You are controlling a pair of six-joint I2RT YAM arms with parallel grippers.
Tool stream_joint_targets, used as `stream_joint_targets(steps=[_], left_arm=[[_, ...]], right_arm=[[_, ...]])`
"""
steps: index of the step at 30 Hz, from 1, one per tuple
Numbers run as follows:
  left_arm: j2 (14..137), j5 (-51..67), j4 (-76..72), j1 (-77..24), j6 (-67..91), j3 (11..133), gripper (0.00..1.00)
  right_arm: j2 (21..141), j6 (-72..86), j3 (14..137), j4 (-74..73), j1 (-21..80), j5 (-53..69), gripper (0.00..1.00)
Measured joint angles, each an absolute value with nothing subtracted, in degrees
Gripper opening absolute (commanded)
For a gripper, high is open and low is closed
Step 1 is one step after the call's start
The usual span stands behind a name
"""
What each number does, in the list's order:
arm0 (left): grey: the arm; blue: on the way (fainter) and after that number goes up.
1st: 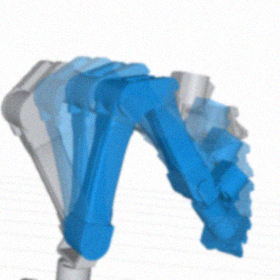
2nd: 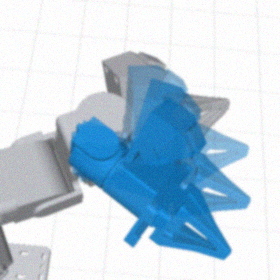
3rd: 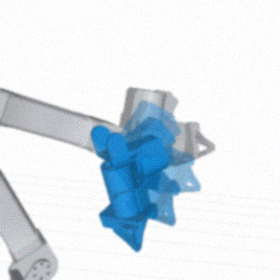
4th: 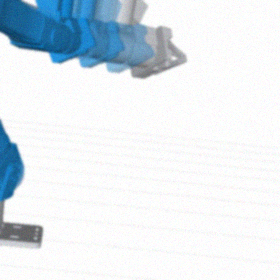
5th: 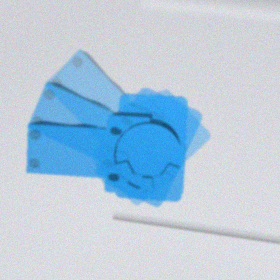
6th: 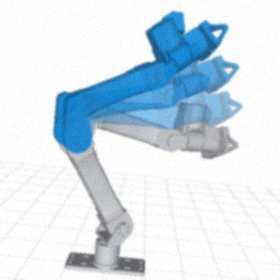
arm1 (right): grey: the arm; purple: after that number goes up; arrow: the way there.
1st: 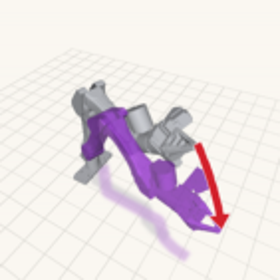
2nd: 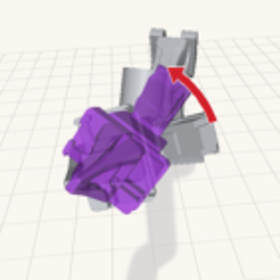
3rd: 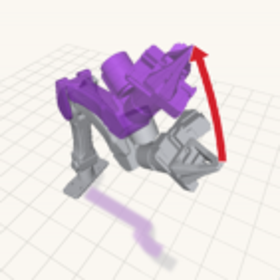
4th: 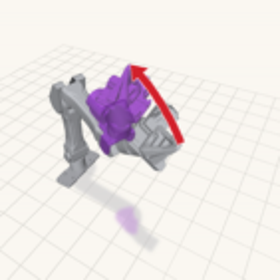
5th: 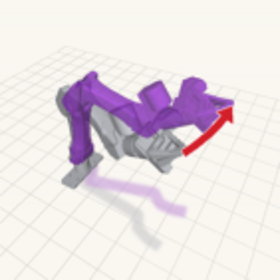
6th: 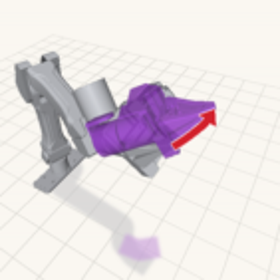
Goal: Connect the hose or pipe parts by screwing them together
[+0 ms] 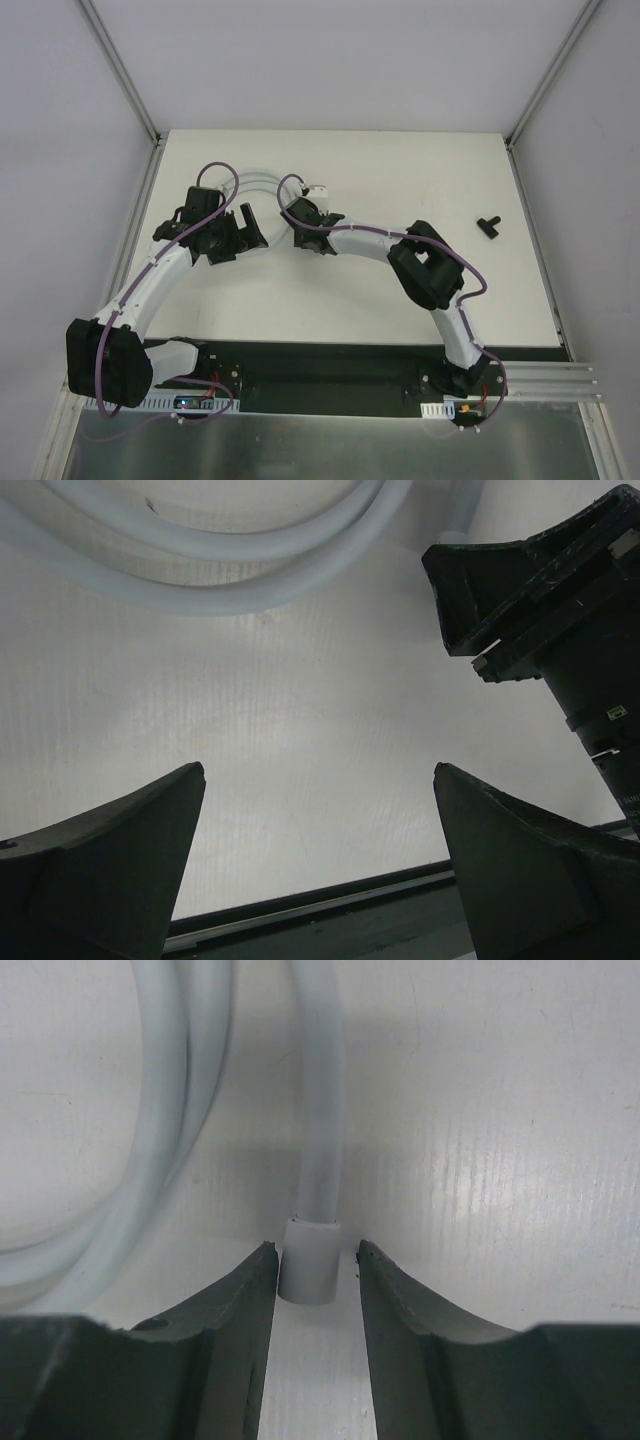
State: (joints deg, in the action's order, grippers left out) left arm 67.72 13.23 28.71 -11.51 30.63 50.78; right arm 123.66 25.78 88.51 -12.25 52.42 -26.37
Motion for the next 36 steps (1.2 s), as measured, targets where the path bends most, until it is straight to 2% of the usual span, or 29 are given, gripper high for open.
stream_joint_targets(steps=[5, 7, 10, 14, 20, 24, 29, 31, 36], left_arm=[[67.72, 12.99, 28.71, -11.51, 30.59, 50.78, 0.95], [67.72, 13.02, 28.71, -11.51, 30.61, 50.78, 0.93], [67.72, 13.54, 28.71, -11.51, 30.68, 50.78, 0.92], [67.99, 16.95, 28.21, -11.51, 30.46, 51.00, 0.91], [72.47, 27.86, 22.70, -11.55, 32.01, 53.01, 0.92], [73.21, 31.70, 17.98, -12.80, 36.88, 52.93, 0.92], [76.20, 35.70, 8.56, -15.99, 47.35, 52.86, 0.82], [77.89, 37.50, 4.36, -17.06, 49.91, 52.71, 0.82], [79.68, 38.92, -1.30, -19.51, 38.57, 52.82, 0.84]], right_arm=[[123.76, 24.95, 88.60, -12.27, 52.42, -26.11, 0.22], [123.39, 23.81, 88.01, -11.64, 52.42, -26.09, 0.20], [120.40, 19.29, 83.26, -8.93, 52.36, -24.62, 0.11], [113.51, 10.96, 77.19, -8.95, 51.92, -22.02, 0.04], [97.86, -6.22, 74.48, -9.37, 49.23, -15.22, 0.04], [93.41, -12.56, 72.82, -8.43, 48.97, -12.88, 0.04], [88.18, -19.79, 65.32, -6.09, 49.06, -8.91, 0.04], [86.37, -21.47, 61.89, -4.49, 49.04, -7.31, 0.03], [82.65, -24.56, 57.87, -2.94, 48.93, -3.99, 0.02]])
